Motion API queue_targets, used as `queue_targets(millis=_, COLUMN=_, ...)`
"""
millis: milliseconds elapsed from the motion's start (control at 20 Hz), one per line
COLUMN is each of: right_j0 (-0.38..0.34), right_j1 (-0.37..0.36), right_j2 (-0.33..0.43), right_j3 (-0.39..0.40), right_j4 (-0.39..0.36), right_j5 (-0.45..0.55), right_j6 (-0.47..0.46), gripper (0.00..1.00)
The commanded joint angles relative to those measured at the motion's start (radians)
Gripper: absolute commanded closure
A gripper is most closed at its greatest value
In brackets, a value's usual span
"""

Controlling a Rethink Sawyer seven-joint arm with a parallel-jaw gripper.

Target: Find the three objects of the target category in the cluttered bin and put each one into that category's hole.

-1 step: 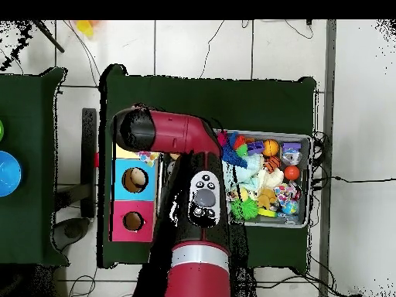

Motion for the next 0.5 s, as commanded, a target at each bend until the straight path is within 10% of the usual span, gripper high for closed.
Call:
queue_targets(millis=50, right_j0=0.009, right_j1=-0.02, right_j2=0.064, right_j3=0.148, right_j4=-0.034, right_j5=-0.031, right_j6=0.078, gripper=1.0)
queue_targets(millis=500, right_j0=0.062, right_j1=-0.143, right_j2=0.019, right_j3=0.23, right_j4=-0.006, right_j5=0.071, right_j6=0.121, gripper=1.0)
